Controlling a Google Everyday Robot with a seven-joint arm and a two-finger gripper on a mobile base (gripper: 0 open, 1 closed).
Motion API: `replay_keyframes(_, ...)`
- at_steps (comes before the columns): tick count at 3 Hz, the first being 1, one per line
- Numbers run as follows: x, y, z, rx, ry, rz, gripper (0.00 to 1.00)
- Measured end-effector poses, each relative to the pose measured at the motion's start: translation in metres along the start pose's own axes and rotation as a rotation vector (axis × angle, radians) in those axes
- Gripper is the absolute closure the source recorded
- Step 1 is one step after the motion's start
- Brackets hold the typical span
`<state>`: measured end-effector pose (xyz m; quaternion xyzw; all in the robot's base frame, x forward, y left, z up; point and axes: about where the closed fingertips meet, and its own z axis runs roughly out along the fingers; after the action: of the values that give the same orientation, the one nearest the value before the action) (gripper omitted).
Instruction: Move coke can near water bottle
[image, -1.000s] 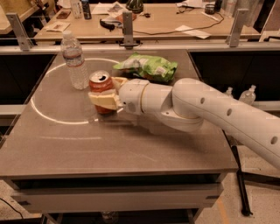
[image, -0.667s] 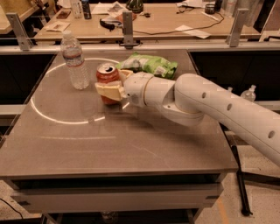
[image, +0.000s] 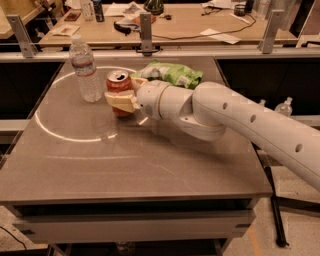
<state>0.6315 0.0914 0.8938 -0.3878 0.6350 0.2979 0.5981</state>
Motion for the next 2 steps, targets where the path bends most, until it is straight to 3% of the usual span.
replay_keyframes(2,0.001,-0.014,0.039,-0.007,0.001,0.011,1.0)
